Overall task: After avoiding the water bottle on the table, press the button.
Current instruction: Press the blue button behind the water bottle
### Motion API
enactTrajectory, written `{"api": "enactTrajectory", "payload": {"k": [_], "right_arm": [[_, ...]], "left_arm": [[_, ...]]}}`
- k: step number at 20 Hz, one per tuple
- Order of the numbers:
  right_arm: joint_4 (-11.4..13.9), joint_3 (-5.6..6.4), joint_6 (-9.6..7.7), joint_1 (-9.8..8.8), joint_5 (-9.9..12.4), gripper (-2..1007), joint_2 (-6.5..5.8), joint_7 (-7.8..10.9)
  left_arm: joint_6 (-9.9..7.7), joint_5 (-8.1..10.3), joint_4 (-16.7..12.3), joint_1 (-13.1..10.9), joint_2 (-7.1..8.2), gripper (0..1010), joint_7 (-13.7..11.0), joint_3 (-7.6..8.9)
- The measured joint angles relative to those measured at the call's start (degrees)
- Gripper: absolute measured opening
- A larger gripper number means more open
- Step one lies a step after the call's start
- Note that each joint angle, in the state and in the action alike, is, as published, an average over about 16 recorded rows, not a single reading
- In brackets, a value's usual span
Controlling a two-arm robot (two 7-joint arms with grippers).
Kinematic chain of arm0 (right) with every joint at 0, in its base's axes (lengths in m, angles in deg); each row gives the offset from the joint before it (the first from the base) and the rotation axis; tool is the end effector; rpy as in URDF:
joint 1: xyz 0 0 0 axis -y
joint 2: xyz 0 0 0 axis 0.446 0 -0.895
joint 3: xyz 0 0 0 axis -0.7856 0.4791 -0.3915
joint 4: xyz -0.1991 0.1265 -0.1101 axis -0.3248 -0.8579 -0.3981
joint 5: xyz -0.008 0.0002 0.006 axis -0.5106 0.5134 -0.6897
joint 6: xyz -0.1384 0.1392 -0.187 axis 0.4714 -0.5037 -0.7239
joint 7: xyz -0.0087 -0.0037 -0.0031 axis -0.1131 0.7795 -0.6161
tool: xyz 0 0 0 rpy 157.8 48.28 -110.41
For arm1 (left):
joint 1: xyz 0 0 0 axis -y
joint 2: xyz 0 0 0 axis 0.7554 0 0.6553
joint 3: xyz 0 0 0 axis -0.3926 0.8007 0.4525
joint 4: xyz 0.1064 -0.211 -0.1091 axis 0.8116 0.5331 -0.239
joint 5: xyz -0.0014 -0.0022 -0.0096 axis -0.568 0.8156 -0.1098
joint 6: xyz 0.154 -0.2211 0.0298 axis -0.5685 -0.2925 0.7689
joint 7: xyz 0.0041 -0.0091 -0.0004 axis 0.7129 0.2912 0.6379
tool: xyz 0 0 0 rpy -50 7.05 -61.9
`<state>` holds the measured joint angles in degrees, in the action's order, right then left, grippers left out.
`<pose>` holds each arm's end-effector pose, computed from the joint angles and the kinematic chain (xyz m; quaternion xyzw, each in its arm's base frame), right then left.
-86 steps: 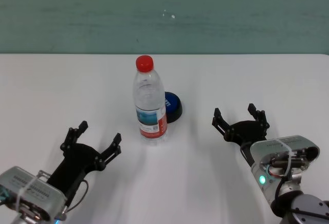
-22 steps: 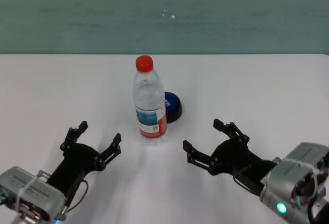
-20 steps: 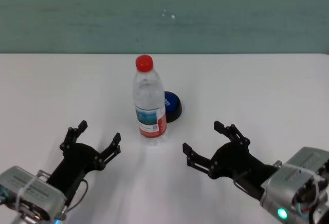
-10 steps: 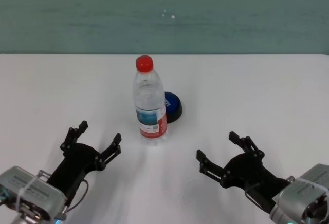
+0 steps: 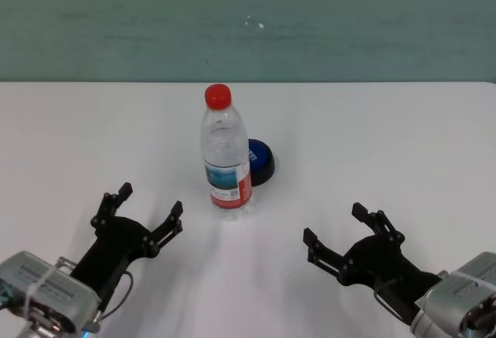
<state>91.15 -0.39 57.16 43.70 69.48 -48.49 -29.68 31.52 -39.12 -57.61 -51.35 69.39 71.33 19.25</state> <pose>0.1923 0.0036 -0.2433 -0.0282 0.0281 -0.4896 0.8710 0.2363 0.0333 -0.3065 0.0631 -0.1417 0.5297 0.8339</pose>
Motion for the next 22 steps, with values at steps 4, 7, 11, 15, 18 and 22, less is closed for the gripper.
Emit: {"api": "enactTrajectory", "payload": {"k": [4,7,11,15,18,22], "right_arm": [[0.5,0.12,-1.11,-0.04,-1.6,1004,0.18,-0.35],[1.1,0.19,-2.2,-0.06,-3.0,1004,0.21,-0.73],[2.1,0.39,-3.89,0.02,-5.1,1004,0.17,-1.2],[2.9,0.75,-5.33,0.27,-6.9,1004,0.14,-1.27],[3.4,1.05,-6.16,0.64,-7.8,1004,0.09,-0.95],[3.7,1.52,-7.03,1.45,-8.6,1004,-0.01,-0.12]], "left_arm": [[0.0,0.0,0.0,0.0,0.0,1000,0.0,0.0],[0.0,0.0,0.0,0.0,0.0,1000,0.0,0.0],[0.0,0.0,0.0,0.0,0.0,1000,0.0,0.0],[0.0,0.0,0.0,0.0,0.0,1000,0.0,0.0],[0.0,0.0,0.0,0.0,0.0,1000,0.0,0.0],[0.0,0.0,0.0,0.0,0.0,1000,0.0,0.0]]}}
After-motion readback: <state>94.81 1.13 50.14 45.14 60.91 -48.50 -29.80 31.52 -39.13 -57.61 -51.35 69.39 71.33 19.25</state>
